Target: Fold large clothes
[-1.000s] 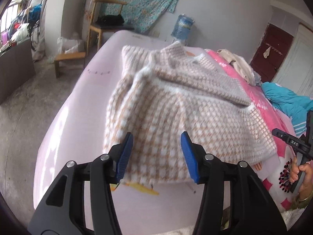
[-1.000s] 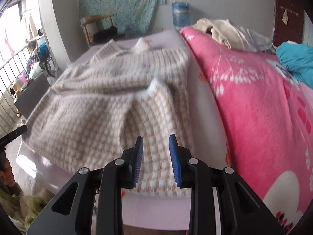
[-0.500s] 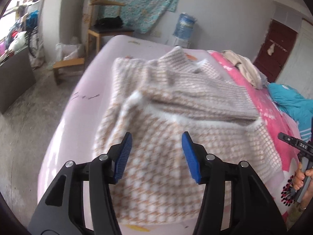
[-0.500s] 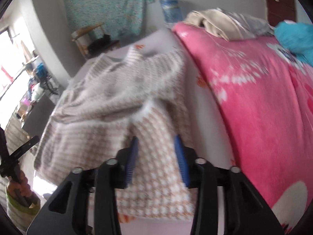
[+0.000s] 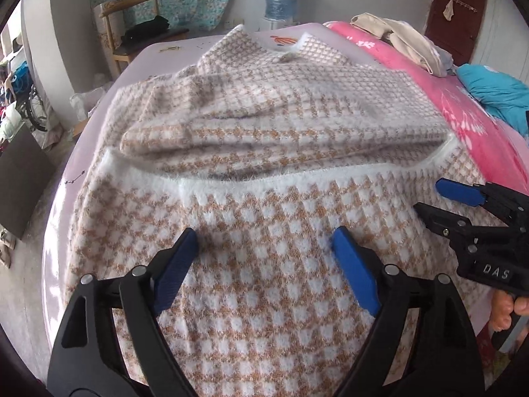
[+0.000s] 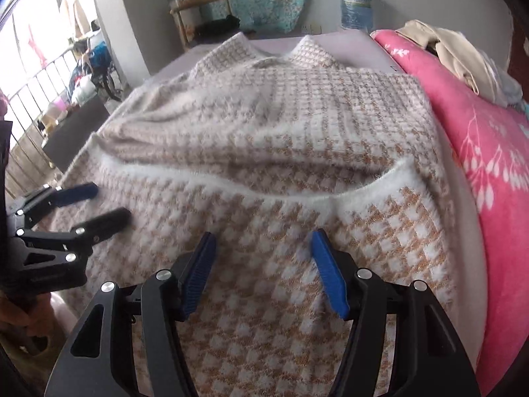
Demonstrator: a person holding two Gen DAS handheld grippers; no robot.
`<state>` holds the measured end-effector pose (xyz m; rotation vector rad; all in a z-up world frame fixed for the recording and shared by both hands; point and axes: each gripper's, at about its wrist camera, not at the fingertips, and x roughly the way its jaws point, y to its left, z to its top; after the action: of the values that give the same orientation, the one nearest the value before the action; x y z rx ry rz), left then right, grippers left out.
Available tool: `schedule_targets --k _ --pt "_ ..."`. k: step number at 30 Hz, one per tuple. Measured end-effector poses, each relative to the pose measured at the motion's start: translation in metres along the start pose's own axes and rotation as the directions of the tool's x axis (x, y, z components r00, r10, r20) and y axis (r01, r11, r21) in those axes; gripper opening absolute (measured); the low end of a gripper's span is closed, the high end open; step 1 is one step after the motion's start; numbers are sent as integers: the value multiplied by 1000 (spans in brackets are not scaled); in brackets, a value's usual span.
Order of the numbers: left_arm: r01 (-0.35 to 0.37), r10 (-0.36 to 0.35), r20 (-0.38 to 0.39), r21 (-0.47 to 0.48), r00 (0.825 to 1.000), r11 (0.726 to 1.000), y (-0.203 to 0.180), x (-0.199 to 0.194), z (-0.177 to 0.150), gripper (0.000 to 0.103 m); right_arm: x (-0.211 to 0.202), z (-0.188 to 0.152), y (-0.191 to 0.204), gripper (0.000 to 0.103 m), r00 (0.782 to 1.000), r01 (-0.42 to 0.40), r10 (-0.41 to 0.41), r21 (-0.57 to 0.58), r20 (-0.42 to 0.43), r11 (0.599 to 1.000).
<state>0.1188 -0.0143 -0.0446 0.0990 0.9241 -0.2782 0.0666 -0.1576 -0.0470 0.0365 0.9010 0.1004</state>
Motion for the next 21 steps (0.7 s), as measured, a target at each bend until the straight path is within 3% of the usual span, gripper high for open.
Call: schedule_targets --k 9,13,16,21 --pt "-37 37 -19 -40 999 998 4 3 0 89 -8 6 0 60 1000 5 -5 17 -3 1000" --pt "-58 57 -25 -47 998 997 3 4 1 91 -14 8 -7 61 999 42 -43 34 8 999" --pt "-76 75 -23 -47 997 996 0 3 1 91 -3 6 -15 76 997 69 -68 52 -25 996" --pt "-91 89 -25 -49 996 995 -1 3 1 92 6 3 -14 78 995 88 -86 42 -44 995"
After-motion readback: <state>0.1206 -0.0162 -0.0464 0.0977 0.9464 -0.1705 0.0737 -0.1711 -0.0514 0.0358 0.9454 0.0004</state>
